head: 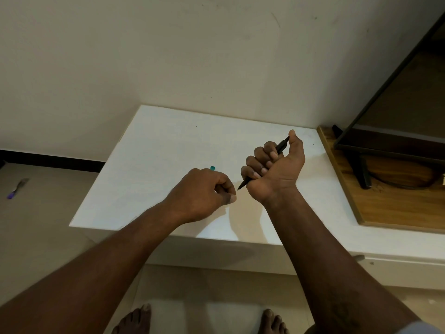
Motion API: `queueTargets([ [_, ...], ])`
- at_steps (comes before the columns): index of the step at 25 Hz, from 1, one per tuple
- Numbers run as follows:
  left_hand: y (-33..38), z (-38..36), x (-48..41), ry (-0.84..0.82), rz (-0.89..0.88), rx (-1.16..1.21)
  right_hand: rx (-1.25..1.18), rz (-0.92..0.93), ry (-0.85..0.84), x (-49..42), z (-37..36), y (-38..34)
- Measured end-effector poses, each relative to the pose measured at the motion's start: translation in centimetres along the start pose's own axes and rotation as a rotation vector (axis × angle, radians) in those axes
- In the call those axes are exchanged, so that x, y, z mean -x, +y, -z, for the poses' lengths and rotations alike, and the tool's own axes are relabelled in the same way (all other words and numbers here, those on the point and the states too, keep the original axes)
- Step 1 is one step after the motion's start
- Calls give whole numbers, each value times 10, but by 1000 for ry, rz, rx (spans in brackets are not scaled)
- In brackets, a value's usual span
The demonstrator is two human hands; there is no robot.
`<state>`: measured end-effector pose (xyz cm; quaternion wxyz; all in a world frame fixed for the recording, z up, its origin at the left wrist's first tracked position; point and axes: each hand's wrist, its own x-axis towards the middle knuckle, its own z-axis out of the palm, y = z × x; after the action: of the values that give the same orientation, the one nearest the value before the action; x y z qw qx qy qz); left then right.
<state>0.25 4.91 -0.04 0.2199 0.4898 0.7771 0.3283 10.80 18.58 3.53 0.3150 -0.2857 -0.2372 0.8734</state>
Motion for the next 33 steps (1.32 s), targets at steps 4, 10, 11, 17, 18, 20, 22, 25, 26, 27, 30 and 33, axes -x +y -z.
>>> queueTargets([
  [4, 1, 0, 0, 3, -6, -11, 15, 18, 16, 1, -2, -2],
  [10, 0, 0, 0, 2, 2, -6, -19, -8, 4, 2, -2, -3],
  [11, 0, 0, 0, 2, 3, -2, -12, -5, 7, 2, -2, -3],
  [17, 1, 0, 0, 9, 6, 19, -13, 10, -6, 3, -3, -2],
  [18, 1, 1, 0, 9, 8, 26, -16, 9, -6, 3, -4, -2],
  [20, 2, 1, -1, 8, 11, 46, 1, 4, 5, 3, -4, -3],
  [22, 3, 0, -2, 9, 10, 57, 25, 0, 21, 2, -3, -3],
  [25, 3, 0, -1, 7, 11, 62, 15, -8, 11, 2, -3, -2],
  [26, 2, 0, -1, 7, 10, 62, 8, -10, 9, 2, -3, -2],
  [27, 2, 0, 0, 7, 8, 59, 6, -13, 12, 2, -3, -2],
  [30, 2, 1, -1, 7, 9, 61, 10, -13, 29, 1, -3, -3],
  [33, 2, 0, -1, 4, 8, 59, 0, 9, 26, 2, -3, -3],
])
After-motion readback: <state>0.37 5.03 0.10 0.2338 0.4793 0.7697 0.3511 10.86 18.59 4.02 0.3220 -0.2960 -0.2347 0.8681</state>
